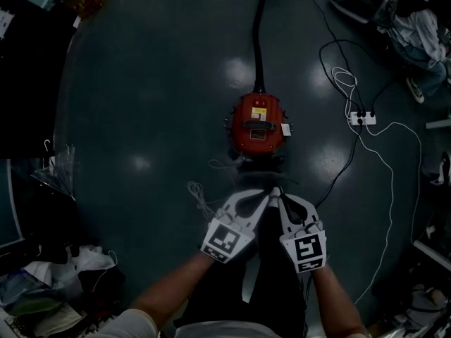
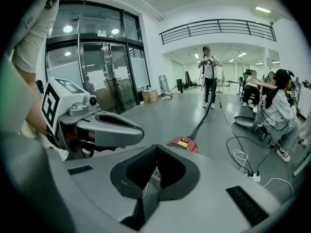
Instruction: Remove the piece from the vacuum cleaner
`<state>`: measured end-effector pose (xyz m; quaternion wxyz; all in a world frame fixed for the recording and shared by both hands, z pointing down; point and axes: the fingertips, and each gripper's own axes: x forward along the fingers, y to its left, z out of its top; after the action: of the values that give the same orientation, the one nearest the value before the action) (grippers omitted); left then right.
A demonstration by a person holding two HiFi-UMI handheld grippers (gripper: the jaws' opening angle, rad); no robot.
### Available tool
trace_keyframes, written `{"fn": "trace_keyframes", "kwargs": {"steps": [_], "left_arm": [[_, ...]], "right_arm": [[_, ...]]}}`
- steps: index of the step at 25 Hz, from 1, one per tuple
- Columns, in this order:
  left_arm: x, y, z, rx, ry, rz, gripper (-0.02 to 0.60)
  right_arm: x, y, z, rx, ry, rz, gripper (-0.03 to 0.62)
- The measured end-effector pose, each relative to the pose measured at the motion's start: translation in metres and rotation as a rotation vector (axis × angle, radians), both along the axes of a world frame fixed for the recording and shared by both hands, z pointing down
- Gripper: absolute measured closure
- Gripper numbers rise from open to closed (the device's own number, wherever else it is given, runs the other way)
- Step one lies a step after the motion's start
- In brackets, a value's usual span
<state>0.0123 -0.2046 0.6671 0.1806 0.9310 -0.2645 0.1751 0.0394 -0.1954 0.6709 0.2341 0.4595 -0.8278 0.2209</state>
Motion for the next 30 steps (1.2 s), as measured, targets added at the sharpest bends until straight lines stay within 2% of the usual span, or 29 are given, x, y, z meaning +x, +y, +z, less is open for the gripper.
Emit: {"fn": "trace_keyframes", "kwargs": {"steps": [5,9,12,17,22,25,27,28,29,30], "left_arm": [[0.012,-0.017,0.09,-0.002,-0.096,0.057,0.57],[0.011,-0.017,0.168,-0.017,-0.221,0.133,0.488],[0.007,-0.012,0.222,-0.014,-0.324,0.202,0.468],[-0.003,-0.013,0.288,0.004,-0.475,0.285,0.449],[-0.005,-0.012,0.337,-0.006,-0.578,0.388,0.437],[-0.004,-0.01,0.357,-0.02,-0.621,0.431,0.437],[-0.006,-0.009,0.365,-0.027,-0.643,0.439,0.446],[-0.006,-0.007,0.366,-0.031,-0.648,0.44,0.52],[-0.006,-0.005,0.367,-0.04,-0.649,0.44,0.556],[-0.006,-0.001,0.366,-0.057,-0.647,0.437,0.563]], "right_arm": [[0.019,-0.015,0.093,-0.053,0.051,-0.041,0.579],[0.029,-0.021,0.163,-0.086,0.141,-0.123,0.572],[0.032,-0.019,0.211,-0.111,0.214,-0.21,0.497],[0.04,-0.011,0.284,-0.163,0.34,-0.346,0.447],[0.041,-0.01,0.338,-0.181,0.462,-0.477,0.441],[0.04,-0.009,0.358,-0.18,0.51,-0.523,0.452],[0.036,-0.006,0.362,-0.174,0.528,-0.544,0.535],[0.035,-0.004,0.362,-0.173,0.531,-0.548,0.559],[0.034,-0.001,0.361,-0.176,0.532,-0.549,0.565],[0.034,0.002,0.361,-0.184,0.532,-0.553,0.566]]}}
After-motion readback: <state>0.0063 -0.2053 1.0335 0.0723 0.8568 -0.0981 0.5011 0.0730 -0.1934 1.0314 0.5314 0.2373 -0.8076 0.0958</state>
